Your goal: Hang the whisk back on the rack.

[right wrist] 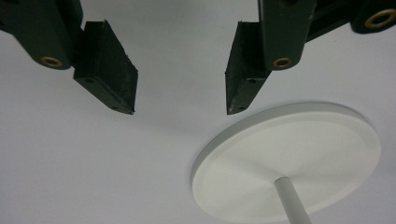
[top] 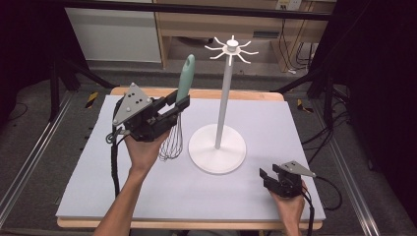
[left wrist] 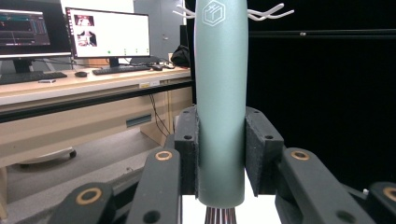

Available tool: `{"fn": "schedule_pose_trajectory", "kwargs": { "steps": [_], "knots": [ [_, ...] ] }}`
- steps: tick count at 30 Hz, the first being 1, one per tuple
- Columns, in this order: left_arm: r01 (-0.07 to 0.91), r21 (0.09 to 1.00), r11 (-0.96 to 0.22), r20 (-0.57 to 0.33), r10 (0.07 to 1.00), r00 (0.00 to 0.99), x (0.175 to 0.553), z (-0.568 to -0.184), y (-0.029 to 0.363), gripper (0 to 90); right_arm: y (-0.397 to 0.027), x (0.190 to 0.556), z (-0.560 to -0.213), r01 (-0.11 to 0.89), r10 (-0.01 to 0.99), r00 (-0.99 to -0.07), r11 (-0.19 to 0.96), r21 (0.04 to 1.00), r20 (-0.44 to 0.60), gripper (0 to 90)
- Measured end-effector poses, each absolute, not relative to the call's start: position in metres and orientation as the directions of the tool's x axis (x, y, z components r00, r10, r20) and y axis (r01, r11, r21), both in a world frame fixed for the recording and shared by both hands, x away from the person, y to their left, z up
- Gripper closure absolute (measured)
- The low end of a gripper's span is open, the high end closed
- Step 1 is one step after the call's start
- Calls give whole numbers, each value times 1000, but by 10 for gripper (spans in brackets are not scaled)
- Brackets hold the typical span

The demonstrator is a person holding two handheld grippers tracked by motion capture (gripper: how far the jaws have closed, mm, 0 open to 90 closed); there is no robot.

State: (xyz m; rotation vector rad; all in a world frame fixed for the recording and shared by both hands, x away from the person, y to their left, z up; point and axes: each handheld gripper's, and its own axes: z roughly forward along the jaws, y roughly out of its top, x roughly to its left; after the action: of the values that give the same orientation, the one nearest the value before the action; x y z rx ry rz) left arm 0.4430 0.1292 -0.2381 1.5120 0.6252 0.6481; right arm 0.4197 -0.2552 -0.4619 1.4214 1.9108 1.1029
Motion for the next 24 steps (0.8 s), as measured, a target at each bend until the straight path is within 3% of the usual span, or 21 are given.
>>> {"fn": "schedule_pose_trajectory", "kwargs": {
  "steps": [24],
  "knots": [
    [13,998,-67,38,715,698,459,-233,104,686,-257,420,-462,526,945,-320,120,842,66,441]
  ]
}}
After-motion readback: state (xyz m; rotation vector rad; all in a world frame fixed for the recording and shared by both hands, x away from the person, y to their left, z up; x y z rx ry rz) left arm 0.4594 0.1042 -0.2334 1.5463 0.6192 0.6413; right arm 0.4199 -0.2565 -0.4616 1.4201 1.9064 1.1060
